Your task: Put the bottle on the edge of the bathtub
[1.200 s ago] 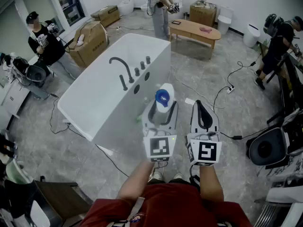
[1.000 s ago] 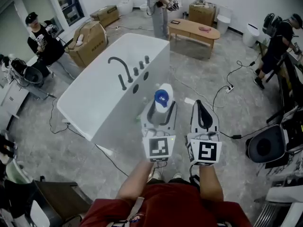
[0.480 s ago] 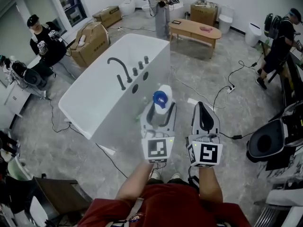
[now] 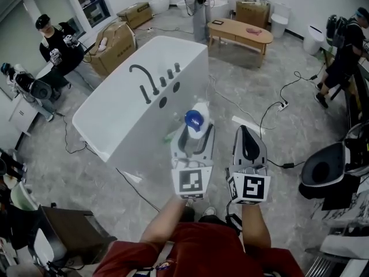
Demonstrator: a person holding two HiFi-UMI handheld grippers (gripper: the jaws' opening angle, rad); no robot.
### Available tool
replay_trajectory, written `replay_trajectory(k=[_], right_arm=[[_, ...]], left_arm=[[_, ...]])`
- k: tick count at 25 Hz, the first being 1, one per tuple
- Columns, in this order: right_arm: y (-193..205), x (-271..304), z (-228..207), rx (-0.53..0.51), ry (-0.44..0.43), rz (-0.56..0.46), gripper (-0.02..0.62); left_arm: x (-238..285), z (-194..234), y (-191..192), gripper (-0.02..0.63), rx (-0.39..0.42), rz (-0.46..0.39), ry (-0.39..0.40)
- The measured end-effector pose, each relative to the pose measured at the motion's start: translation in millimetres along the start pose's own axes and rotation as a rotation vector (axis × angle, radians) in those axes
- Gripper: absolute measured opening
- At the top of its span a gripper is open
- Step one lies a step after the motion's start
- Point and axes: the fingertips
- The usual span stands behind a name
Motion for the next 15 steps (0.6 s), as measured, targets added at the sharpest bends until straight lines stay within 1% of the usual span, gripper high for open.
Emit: replay_trajectory(k=[4, 7, 15], right_arm=[[5.5, -0.5, -3.4, 0.006, -0.008, 0.007, 0.012], [5.5, -0.5, -6.8, 0.004, -0.006, 0.005, 0.012], [11.3, 5.6, -14.1, -0.001, -0.001, 0.012, 0.012]], left_arm=[[2.8, -6.4, 1.7, 0.258, -0.01, 0.01, -0.009], [4.5, -11.0, 2.4, 0.256, 0.007, 0.01, 0.001], [13.2, -9.1, 7.3, 0.256, -0.005, 0.007, -0.006]])
Point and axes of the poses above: the fingertips, and each gripper's own axes: x forward along the fingers, z to its left, y out of its underside, and after that the axes turned 11 degrees about -x, right-handed
